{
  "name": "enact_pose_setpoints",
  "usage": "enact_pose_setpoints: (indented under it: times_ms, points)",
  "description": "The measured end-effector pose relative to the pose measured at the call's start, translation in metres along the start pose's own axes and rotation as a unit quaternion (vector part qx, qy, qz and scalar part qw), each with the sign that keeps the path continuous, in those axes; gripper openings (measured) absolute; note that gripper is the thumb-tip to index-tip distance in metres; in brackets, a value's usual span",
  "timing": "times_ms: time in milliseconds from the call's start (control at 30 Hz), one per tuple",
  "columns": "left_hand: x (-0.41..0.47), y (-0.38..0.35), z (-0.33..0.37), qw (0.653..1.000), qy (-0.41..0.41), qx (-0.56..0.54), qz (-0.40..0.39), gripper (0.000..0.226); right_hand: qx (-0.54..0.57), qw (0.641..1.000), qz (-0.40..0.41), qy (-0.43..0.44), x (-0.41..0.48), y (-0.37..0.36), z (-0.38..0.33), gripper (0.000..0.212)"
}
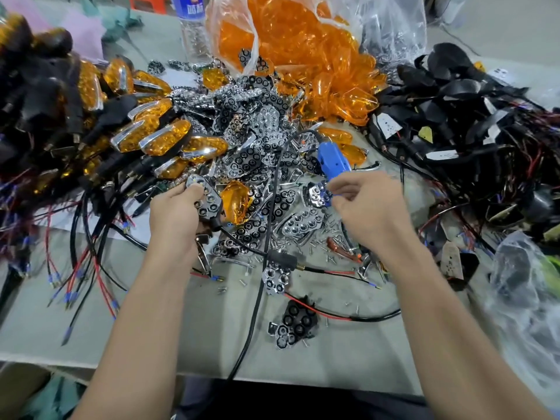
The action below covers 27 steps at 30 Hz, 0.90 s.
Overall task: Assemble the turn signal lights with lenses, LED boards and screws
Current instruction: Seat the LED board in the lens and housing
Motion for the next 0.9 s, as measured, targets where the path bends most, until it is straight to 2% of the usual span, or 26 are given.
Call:
enact_pose_setpoints:
  times_ms: [67, 167, 233, 300, 333, 400, 433, 500, 533, 600, 700, 800, 900]
  points:
    - [0.001, 0.001, 0.000, 1.000, 0.006, -0.011, 0.004, 0.026, -0.002, 0.997, -0.061, 0.036, 0.003, -0.029, -0.023, 0.032]
    - [-0.001, 0.002, 0.000, 1.000, 0.005, -0.012, 0.004, 0.018, -0.043, 0.978, -0.174, 0.107, 0.009, -0.075, -0.056, 0.048]
    - [-0.004, 0.004, -0.001, 1.000, 0.001, -0.005, 0.003, 0.015, -0.149, 0.941, -0.246, 0.180, 0.014, -0.100, -0.070, 0.066]
    - [-0.004, 0.006, -0.002, 1.000, -0.004, -0.006, -0.002, 0.022, -0.223, 0.909, -0.274, 0.220, 0.016, -0.112, -0.075, 0.064]
    - [-0.004, 0.006, -0.003, 1.000, -0.006, -0.005, -0.006, 0.021, -0.223, 0.913, -0.262, 0.221, 0.017, -0.113, -0.075, 0.052]
    - [-0.005, 0.006, -0.002, 1.000, -0.011, 0.001, -0.016, 0.013, -0.174, 0.943, -0.193, 0.207, 0.017, -0.108, -0.067, 0.023]
    - [-0.004, 0.005, -0.002, 1.000, -0.012, 0.000, -0.021, 0.014, -0.133, 0.961, -0.154, 0.185, 0.017, -0.103, -0.061, 0.015]
    - [-0.002, 0.000, -0.003, 0.999, -0.012, -0.006, -0.036, 0.018, 0.003, 0.990, -0.101, 0.094, 0.019, -0.088, -0.047, 0.014]
    - [-0.001, -0.004, -0.004, 0.999, -0.013, -0.004, -0.046, 0.015, 0.084, 0.992, -0.080, 0.042, 0.020, -0.078, -0.039, 0.016]
    - [0.001, -0.015, -0.006, 0.997, -0.023, 0.024, -0.065, 0.012, 0.177, 0.983, -0.032, -0.021, 0.022, -0.060, -0.025, 0.017]
    - [0.002, -0.029, -0.008, 0.988, -0.088, 0.104, -0.071, 0.017, 0.234, 0.969, -0.001, -0.079, 0.025, -0.044, -0.009, 0.026]
    - [0.003, -0.036, -0.013, 0.959, -0.166, 0.211, -0.090, 0.044, 0.312, 0.940, 0.010, -0.135, 0.024, -0.038, -0.004, 0.026]
    - [0.004, -0.037, -0.014, 0.922, -0.236, 0.298, -0.073, 0.039, 0.381, 0.908, 0.000, -0.176, 0.021, -0.036, -0.009, 0.026]
Point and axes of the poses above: each hand's wrist, its own x-axis towards the middle knuckle, its own y-axis out of the back of the hand, z = x × y, the point moved 1 cm from there along x, towards the middle knuckle, and after that the axes turned 1 degree about z, right-handed, at the moved point
